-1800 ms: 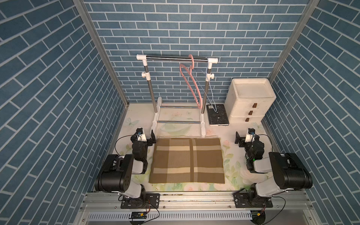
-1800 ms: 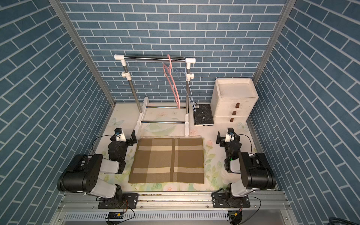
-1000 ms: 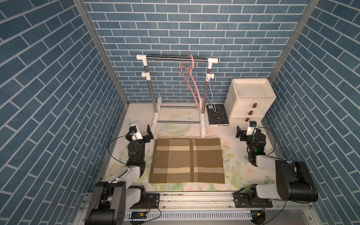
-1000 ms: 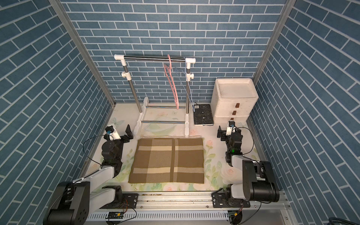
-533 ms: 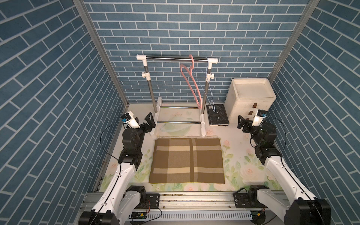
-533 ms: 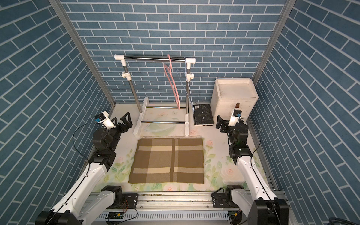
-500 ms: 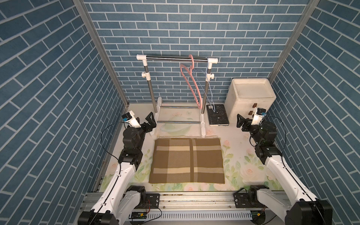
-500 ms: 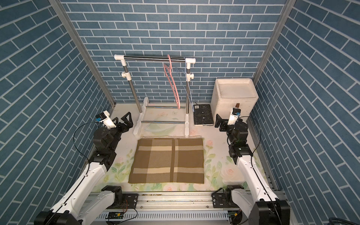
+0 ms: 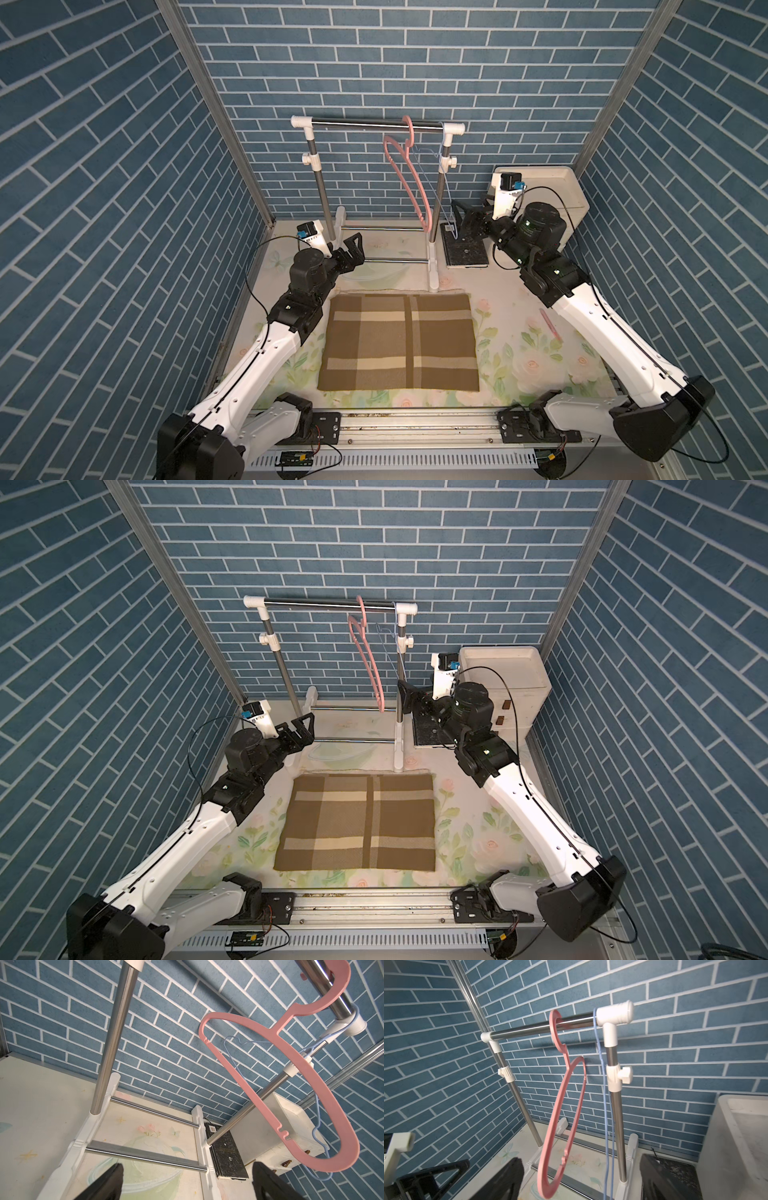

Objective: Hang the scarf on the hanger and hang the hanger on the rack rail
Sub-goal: Pick up the hanger from the clothesline.

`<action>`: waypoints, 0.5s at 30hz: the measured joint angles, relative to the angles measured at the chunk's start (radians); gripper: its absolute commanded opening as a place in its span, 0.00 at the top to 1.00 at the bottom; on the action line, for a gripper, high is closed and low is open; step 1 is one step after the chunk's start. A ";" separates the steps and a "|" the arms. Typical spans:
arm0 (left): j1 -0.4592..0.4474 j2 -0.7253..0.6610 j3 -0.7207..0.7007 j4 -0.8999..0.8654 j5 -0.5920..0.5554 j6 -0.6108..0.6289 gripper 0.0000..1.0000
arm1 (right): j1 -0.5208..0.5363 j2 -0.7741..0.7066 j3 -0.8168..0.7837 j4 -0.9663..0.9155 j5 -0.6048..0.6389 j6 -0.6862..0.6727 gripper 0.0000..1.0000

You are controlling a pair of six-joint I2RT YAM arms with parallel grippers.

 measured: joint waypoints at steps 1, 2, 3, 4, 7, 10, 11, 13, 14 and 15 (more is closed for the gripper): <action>-0.003 0.003 0.005 -0.010 -0.002 -0.003 0.00 | 0.013 0.033 0.031 -0.005 0.002 0.000 0.10; -0.006 0.006 0.009 -0.020 -0.005 -0.004 0.00 | 0.026 0.071 0.064 -0.013 0.005 0.000 0.11; -0.008 0.008 0.013 -0.029 -0.008 -0.006 0.00 | 0.035 0.106 0.092 -0.020 0.008 0.000 0.12; -0.009 0.009 0.015 -0.037 -0.012 -0.008 0.00 | 0.044 0.145 0.122 -0.030 0.011 0.000 0.13; -0.010 0.008 0.016 -0.063 -0.022 -0.011 0.00 | 0.064 0.248 0.197 -0.059 0.022 0.000 0.20; -0.010 0.008 0.016 -0.081 -0.032 -0.011 0.00 | 0.080 0.331 0.253 -0.099 0.042 -0.004 0.31; -0.010 0.008 0.016 -0.086 -0.037 -0.011 0.00 | 0.087 0.353 0.270 -0.113 0.051 -0.004 0.35; -0.010 0.008 0.019 -0.101 -0.042 -0.011 0.00 | 0.099 0.382 0.291 -0.137 0.068 -0.011 0.45; -0.010 0.008 0.021 -0.106 -0.044 -0.011 0.00 | 0.105 0.391 0.297 -0.144 0.076 -0.012 0.50; -0.010 0.008 0.023 -0.113 -0.046 -0.011 0.00 | 0.111 0.397 0.302 -0.150 0.083 -0.017 0.56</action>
